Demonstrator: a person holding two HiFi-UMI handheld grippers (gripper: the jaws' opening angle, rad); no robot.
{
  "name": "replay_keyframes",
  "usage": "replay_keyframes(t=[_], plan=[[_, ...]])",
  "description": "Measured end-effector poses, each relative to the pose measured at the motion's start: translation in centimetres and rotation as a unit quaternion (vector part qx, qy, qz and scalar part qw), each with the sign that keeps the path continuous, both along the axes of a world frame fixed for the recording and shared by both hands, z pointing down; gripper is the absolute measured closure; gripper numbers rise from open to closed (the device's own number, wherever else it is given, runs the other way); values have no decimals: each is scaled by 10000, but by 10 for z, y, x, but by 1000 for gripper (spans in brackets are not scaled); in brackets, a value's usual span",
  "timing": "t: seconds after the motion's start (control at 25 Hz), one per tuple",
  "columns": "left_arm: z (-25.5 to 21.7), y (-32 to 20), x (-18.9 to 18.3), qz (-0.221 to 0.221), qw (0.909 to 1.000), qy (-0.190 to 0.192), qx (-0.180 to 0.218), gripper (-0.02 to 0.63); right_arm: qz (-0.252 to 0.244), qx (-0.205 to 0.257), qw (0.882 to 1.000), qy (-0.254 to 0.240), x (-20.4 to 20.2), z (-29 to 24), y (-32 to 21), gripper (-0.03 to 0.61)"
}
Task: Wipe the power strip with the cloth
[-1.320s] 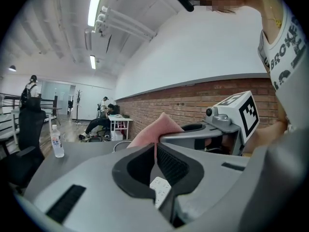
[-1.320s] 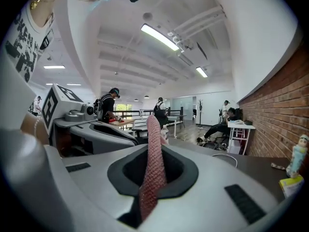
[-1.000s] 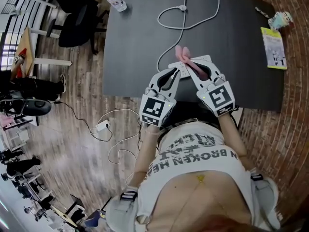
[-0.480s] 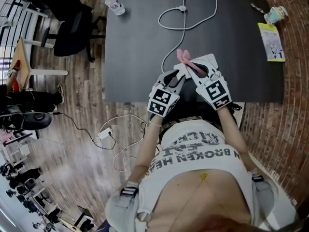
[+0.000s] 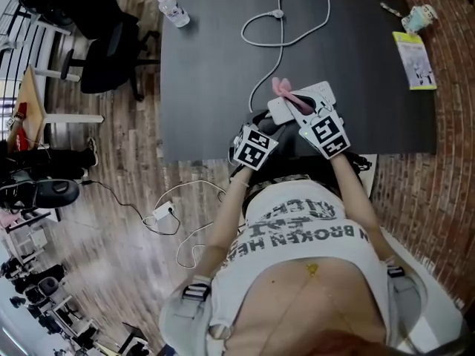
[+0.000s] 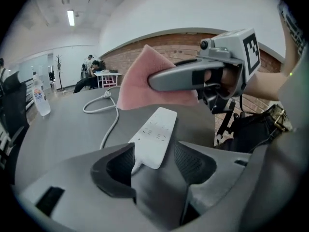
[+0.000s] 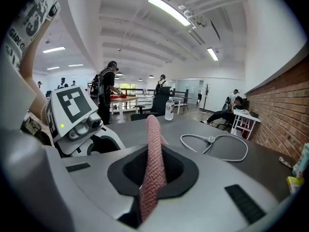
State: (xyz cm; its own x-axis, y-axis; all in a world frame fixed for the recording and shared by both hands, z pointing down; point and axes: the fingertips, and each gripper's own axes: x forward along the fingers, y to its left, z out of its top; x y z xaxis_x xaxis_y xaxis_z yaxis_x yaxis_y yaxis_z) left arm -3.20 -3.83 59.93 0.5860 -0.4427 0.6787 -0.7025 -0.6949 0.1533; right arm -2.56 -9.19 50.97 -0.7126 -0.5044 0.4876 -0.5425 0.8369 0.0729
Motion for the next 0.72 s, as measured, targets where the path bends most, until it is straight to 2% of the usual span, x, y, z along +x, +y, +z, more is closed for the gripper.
replay_keyframes(t=[0.16,0.32,0.72], plan=[[37,4,4,72,9979,-553,-315,353,-363,-79,9990,228,-2,20,-3,561],[55,5,4,-25,9949,-862,-522,342,-746,-175,9961,440,-8,38,-1,561],[69,-4,4,127,9906,-1220,-605,342,-1394,-470,9847,933,-26,77,0,561]])
